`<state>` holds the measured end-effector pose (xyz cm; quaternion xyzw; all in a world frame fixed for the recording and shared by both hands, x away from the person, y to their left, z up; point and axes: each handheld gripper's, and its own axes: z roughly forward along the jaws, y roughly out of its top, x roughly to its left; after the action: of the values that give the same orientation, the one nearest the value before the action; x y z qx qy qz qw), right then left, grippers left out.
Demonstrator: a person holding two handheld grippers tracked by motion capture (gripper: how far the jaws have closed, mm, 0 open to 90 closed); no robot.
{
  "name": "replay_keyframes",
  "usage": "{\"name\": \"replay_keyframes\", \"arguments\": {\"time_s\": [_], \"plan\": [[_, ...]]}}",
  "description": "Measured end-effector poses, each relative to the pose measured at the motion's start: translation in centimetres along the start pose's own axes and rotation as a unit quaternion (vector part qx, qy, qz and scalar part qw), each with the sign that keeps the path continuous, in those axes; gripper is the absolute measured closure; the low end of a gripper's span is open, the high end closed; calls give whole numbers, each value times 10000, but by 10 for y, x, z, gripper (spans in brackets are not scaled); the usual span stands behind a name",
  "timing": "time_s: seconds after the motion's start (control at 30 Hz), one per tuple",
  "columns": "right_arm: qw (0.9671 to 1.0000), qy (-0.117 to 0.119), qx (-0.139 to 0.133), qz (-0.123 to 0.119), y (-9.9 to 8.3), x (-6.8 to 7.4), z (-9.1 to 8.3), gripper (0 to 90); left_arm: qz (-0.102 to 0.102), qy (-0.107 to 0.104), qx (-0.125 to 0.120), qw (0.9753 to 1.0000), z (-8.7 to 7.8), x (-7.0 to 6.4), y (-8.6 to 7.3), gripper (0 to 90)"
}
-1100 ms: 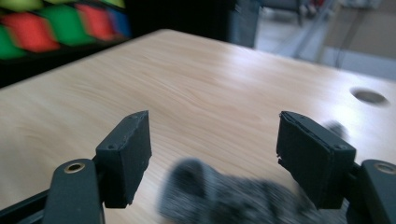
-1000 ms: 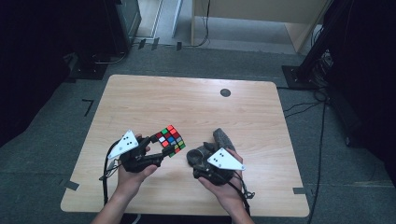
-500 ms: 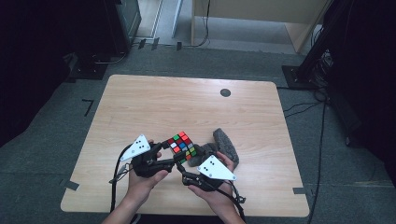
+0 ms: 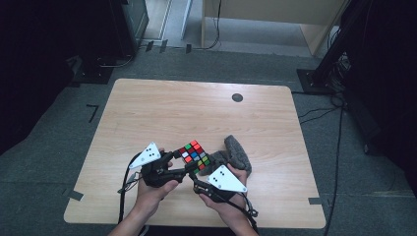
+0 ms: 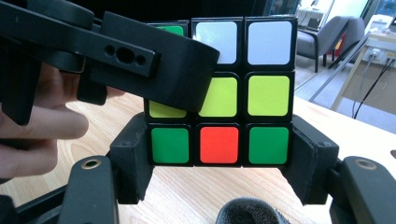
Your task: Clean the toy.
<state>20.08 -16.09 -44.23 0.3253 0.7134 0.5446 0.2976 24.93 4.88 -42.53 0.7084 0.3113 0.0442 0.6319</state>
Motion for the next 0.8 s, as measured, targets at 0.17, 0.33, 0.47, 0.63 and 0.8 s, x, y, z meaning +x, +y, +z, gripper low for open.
{"name": "replay_keyframes", "arguments": {"time_s": [0.17,0.33,0.47,0.63,0.8], "plan": [[9999,-20,138,-12,-1,-3,1,346,-91,-38,-229,9997,-7,4,5,300],[9991,-175,357,151,-4,-14,0,346,29,0,-487,9988,-19,15,11,286],[9977,-324,463,379,0,-32,-6,345,222,137,-495,9984,-25,26,11,260],[9969,-300,521,511,7,-45,-14,345,810,132,-100,9966,-18,35,2,257],[9958,53,587,706,16,-47,-17,345,1467,122,212,9889,-11,29,-8,263]]}}
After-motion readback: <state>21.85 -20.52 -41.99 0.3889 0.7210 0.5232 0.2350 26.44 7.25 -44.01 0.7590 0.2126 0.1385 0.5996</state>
